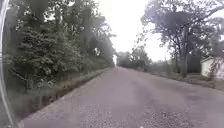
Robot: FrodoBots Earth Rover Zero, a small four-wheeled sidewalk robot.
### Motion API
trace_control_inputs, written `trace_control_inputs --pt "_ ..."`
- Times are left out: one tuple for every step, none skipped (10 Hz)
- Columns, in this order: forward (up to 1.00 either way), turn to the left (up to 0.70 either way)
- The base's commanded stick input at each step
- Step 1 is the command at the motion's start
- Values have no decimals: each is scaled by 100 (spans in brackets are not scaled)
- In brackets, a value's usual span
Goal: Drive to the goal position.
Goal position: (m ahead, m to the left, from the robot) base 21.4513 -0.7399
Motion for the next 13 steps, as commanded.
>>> trace_control_inputs --pt "70 1" --pt "70 1" --pt "70 1" --pt "70 1" --pt "70 -2" --pt "70 -27" --pt "70 -19" --pt "70 -11" --pt "70 -5" --pt "70 1" --pt "70 1" --pt "70 1" --pt "70 1"
